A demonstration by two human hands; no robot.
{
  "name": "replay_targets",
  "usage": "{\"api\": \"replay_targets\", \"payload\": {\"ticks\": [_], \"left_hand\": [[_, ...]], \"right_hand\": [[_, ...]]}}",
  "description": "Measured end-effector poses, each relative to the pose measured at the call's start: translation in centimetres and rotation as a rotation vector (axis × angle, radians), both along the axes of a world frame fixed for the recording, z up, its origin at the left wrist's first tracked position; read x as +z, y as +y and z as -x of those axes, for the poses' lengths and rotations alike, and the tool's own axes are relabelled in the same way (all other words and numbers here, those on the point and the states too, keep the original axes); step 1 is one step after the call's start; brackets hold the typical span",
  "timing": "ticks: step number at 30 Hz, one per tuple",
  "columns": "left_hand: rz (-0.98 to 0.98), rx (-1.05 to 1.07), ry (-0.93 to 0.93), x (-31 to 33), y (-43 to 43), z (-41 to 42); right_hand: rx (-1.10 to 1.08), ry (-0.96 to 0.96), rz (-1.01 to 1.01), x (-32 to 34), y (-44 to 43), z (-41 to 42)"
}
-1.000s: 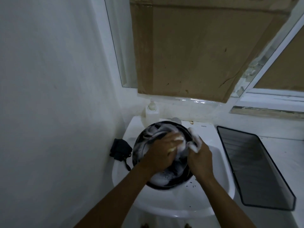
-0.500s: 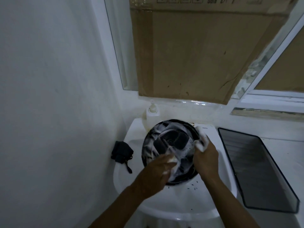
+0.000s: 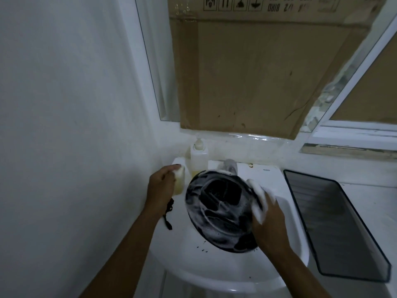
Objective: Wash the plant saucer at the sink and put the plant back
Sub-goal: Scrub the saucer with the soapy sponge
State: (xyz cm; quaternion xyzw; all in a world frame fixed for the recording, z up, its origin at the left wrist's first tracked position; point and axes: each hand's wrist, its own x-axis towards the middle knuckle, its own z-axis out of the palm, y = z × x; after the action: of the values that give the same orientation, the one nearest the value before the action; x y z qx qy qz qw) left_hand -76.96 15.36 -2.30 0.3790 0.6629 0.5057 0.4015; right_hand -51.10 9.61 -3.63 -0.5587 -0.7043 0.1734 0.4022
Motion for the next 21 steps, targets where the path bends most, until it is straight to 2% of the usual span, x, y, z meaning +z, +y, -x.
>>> {"api": "replay_targets", "payload": {"ticks": [4,5,7,9,13,15,18,21], "left_hand": [[0.287,-0.044,-0.194,0.9,1.3,-0.3],[0.326,-0.104,-0.17,1.0,1.4,-0.2],[0.326,-0.215,-0.009,1.0,1.2,0.0],[0.35,-0.299,0.076,1.0,0.4,0.2],[0.47,-0.519,-0.019,1.1,-1.4,0.7],[0.433,-0.656,-0.051,1.1,-2.4,1.2],[0.272,-0.841,-0.025,0.7,-3.1,1.6],[0.123,-0.929,0.201,0.1,-3.4,1.3]], "right_hand": [[0.157,-0.114,-0.151,0.2,-0.8,0.3],[0.211,-0.206,-0.235,0.2,-1.0,0.3],[0.295,-0.363,-0.41,0.2,-1.1,0.4],[0.324,-0.44,-0.519,0.6,-0.8,0.6],[0.375,-0.48,-0.607,0.5,-0.3,0.7],[0.406,-0.49,-0.614,0.0,0.0,0.3],[0.422,-0.486,-0.577,-0.5,0.8,-0.4],[0.402,-0.47,-0.523,-0.6,1.3,-0.8]]}}
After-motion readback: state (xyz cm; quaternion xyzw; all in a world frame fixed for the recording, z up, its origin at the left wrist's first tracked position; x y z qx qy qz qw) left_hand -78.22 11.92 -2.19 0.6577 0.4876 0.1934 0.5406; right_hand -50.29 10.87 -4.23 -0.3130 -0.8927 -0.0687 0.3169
